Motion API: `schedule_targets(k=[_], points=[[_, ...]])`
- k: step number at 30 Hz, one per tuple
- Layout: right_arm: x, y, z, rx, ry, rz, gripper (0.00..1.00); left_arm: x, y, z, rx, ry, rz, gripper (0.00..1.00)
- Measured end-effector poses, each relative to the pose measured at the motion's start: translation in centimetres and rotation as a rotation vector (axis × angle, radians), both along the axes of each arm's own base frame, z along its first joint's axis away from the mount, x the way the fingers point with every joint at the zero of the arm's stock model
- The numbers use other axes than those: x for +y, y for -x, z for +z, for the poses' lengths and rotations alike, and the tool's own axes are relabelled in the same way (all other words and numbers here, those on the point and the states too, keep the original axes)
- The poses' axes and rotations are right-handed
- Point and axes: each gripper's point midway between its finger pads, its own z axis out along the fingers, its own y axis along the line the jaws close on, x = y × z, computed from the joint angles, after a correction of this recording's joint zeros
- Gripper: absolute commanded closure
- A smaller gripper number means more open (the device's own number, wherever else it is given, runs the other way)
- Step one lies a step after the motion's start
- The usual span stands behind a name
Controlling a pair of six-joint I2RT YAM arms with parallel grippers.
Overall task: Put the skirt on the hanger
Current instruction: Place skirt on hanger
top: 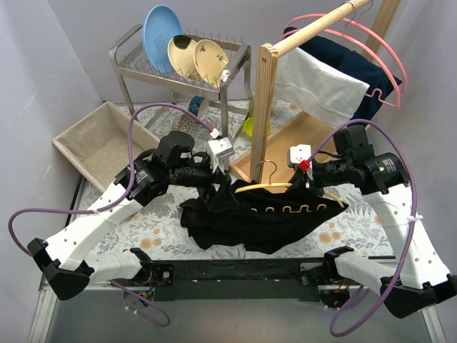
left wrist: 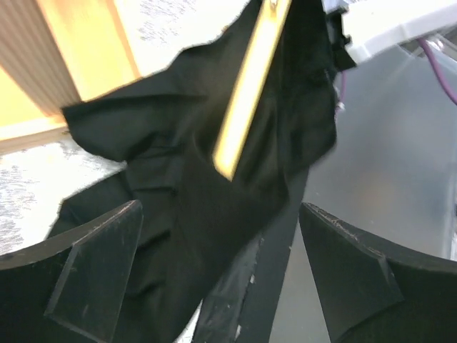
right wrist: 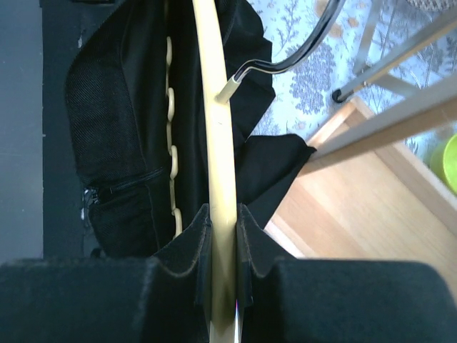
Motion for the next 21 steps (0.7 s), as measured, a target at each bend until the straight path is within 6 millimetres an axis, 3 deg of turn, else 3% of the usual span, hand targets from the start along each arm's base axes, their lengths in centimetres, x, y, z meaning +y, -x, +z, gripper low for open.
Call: schedule_targets(k=[3, 9, 13, 15, 17, 18, 20, 21], points=[[1.0, 0.0, 0.2, -0.009, 0.004, 0.014, 0.99, -0.1, -0.7, 0.8, -0.025, -0.002, 0.057, 0.14], [1.8, -1.3, -0.3, 0.014, 0.021, -0.020, 0.99, 0.7, -1.7, 3.5, -0.057, 0.057, 0.173, 0.33], [2.1, -1.7, -0.5, 0.018, 0.030, -0.032, 0.99, 0.7, -1.9, 3.5, -0.040, 0.059, 0.199, 0.35], [2.2, -1.6, -0.5, 0.019, 0.031, -0.033, 0.99, 0.5, -2.0, 3.3, -0.027, 0.055, 0.201, 0.43], [2.3, -1.6, -0.5, 0.021, 0.031, -0.034, 0.99, 0.3, -2.1, 3.0, -0.012, 0.048, 0.206, 0.54], [2.3, -1.6, -0.5, 0.022, 0.032, -0.035, 0.99, 0.2, -2.2, 2.7, -0.005, 0.042, 0.210, 0.72], [2.3, -1.6, -0.5, 0.021, 0.032, -0.036, 0.99, 0.1, -2.7, 2.1, 0.008, 0.024, 0.223, 0.87], [2.3, -1.6, -0.5, 0.019, 0.033, -0.038, 0.99, 0.0, -2.9, 1.7, 0.013, 0.011, 0.230, 1.00]])
